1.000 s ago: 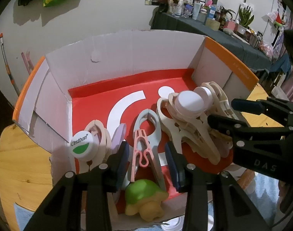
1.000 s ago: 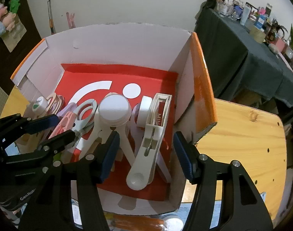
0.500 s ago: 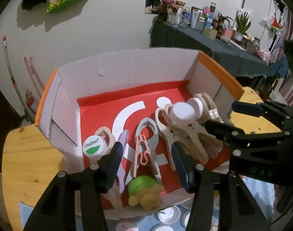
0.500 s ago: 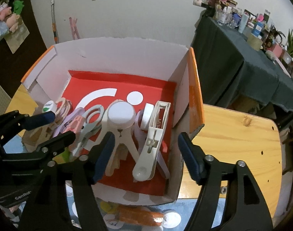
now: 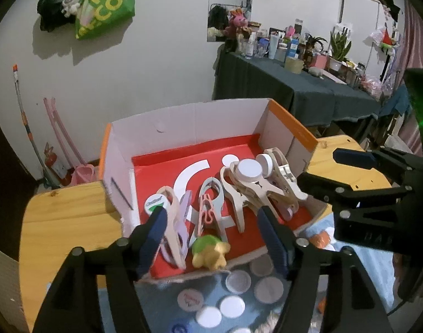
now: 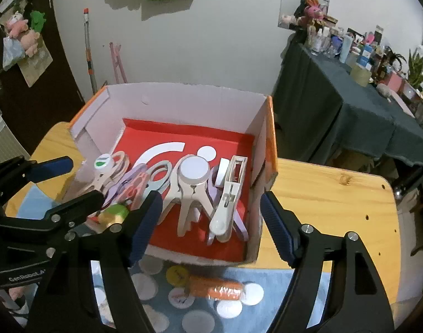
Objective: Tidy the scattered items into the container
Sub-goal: 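Withdraw both grippers from the box back over the towel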
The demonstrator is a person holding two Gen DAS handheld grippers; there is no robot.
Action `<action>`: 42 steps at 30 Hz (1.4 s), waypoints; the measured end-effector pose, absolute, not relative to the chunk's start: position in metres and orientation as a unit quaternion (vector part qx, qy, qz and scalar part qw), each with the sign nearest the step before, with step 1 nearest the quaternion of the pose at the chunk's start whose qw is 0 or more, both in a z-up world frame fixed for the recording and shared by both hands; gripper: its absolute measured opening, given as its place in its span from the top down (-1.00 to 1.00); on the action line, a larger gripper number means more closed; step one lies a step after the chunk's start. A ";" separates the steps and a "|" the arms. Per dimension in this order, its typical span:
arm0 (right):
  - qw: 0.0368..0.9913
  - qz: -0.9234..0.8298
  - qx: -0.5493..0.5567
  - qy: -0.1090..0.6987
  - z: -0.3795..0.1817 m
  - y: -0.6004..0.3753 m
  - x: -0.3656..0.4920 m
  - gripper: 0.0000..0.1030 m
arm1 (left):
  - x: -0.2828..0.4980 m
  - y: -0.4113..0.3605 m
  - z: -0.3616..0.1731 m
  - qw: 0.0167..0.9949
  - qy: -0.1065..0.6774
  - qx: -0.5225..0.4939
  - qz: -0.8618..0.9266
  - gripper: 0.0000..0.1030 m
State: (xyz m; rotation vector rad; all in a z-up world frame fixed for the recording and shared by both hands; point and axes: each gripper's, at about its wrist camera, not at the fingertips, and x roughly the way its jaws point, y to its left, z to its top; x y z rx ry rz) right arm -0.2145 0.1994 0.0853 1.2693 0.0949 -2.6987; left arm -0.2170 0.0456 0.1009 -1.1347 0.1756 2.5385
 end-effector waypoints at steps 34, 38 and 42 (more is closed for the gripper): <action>0.072 -0.870 0.486 0.034 0.010 0.216 -0.088 -0.42 | -0.104 -0.016 0.021 0.163 0.016 -0.483 0.860 -0.71; 0.070 -0.866 0.494 0.031 0.001 0.222 -0.078 -0.42 | -0.100 -0.018 0.010 0.168 0.011 -0.498 0.851 -0.70; 0.060 -0.865 0.497 0.027 -0.005 0.229 -0.071 -0.42 | -0.096 -0.021 0.000 0.158 0.021 -0.508 0.847 -0.70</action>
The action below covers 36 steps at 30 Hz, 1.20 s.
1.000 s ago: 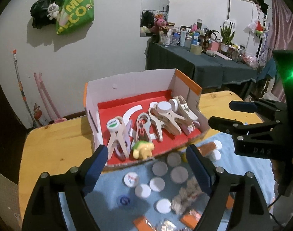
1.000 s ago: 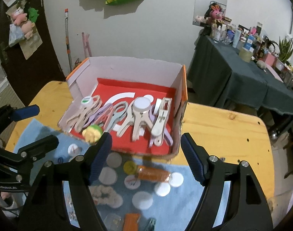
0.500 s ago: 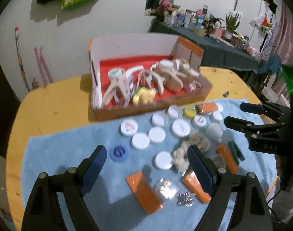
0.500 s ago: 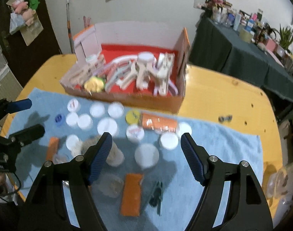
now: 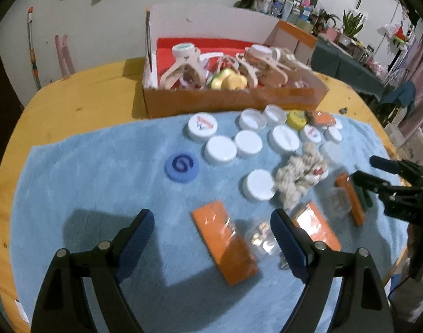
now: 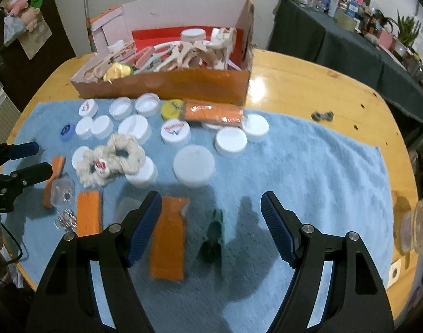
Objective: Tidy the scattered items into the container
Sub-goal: 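Move left gripper to an orange packet while right gripper approaches green clothespin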
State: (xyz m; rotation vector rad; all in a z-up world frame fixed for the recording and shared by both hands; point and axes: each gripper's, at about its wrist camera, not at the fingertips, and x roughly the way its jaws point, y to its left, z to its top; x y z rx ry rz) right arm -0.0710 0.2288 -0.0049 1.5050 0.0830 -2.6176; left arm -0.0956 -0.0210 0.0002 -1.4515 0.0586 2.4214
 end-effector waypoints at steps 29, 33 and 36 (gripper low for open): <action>0.049 -0.857 0.512 0.022 -0.023 0.253 -0.057 -0.42 | -0.103 -0.025 -0.017 0.124 0.028 -0.533 0.836 -0.66; 0.049 -0.859 0.507 0.050 -0.028 0.244 -0.055 -0.42 | -0.101 -0.017 -0.019 0.120 0.050 -0.526 0.840 -0.58; 0.053 -0.864 0.498 0.050 -0.028 0.244 -0.051 -0.41 | -0.098 -0.014 -0.019 0.118 0.061 -0.522 0.842 -0.48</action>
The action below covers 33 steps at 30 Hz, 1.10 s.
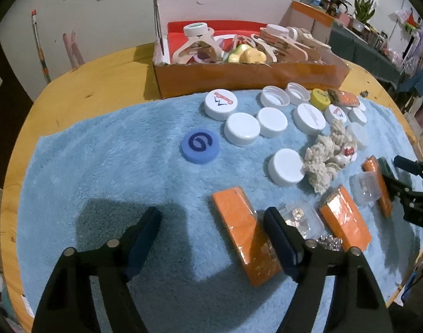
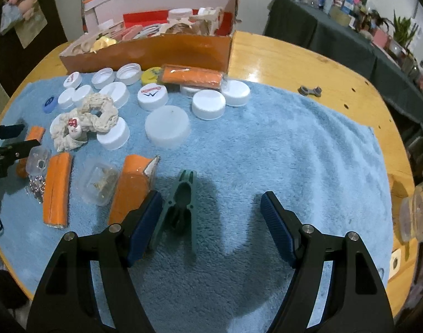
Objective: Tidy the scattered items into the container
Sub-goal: 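Move left gripper to an orange packet while right gripper approaches green clothespin, then close left gripper on orange packet while right gripper closes on green clothespin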
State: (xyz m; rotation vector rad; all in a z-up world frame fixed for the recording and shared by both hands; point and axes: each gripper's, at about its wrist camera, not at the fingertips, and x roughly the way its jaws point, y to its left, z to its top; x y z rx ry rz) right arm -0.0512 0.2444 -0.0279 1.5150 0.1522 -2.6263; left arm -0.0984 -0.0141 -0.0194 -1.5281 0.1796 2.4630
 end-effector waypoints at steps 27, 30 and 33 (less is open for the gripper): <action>0.061 -0.884 0.463 0.031 -0.024 0.259 -0.038 0.48 | -0.090 -0.041 -0.012 0.110 0.028 -0.504 0.856 0.57; 0.061 -0.884 0.462 0.031 -0.023 0.259 -0.038 0.48 | -0.088 -0.042 -0.011 0.110 0.027 -0.501 0.858 0.63; 0.062 -0.886 0.458 0.030 -0.020 0.260 -0.037 0.49 | -0.087 -0.043 -0.009 0.110 0.025 -0.498 0.860 0.69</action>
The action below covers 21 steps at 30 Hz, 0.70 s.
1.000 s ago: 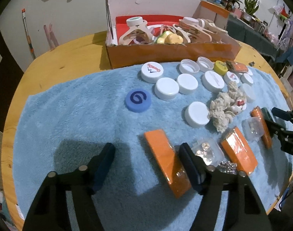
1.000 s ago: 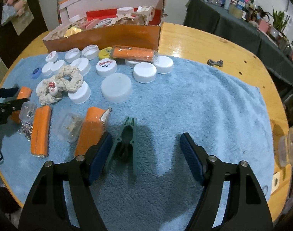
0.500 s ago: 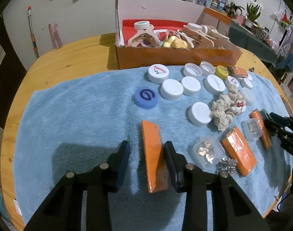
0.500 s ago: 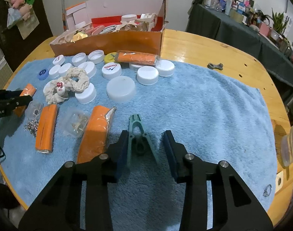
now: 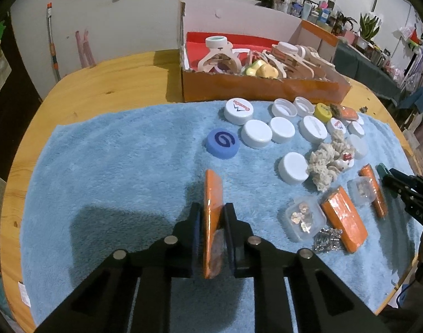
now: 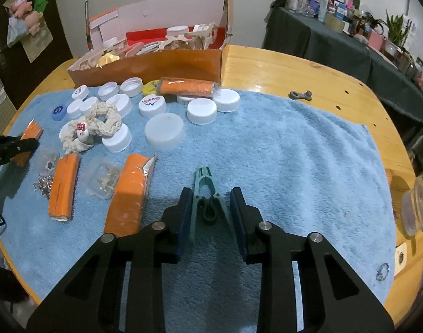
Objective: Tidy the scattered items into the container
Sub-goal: 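Close left gripper on orange packet while right gripper closes on green clothespin, then lift orange packet and green clothespin off the towel with both grippers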
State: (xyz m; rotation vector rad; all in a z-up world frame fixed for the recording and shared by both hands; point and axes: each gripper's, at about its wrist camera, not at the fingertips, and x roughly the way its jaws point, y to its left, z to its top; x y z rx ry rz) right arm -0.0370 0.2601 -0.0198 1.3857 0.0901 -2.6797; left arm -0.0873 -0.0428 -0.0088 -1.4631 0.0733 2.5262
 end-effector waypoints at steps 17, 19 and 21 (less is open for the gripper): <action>0.065 -0.886 0.456 0.057 -0.026 0.253 -0.037 0.51 | -0.086 -0.040 -0.003 0.122 0.023 -0.492 0.862 0.82; 0.066 -0.887 0.454 0.060 -0.026 0.252 -0.037 0.52 | -0.086 -0.040 -0.003 0.121 0.022 -0.491 0.862 0.82; 0.067 -0.888 0.452 0.057 -0.025 0.253 -0.037 0.52 | -0.086 -0.039 -0.002 0.122 0.023 -0.490 0.863 0.82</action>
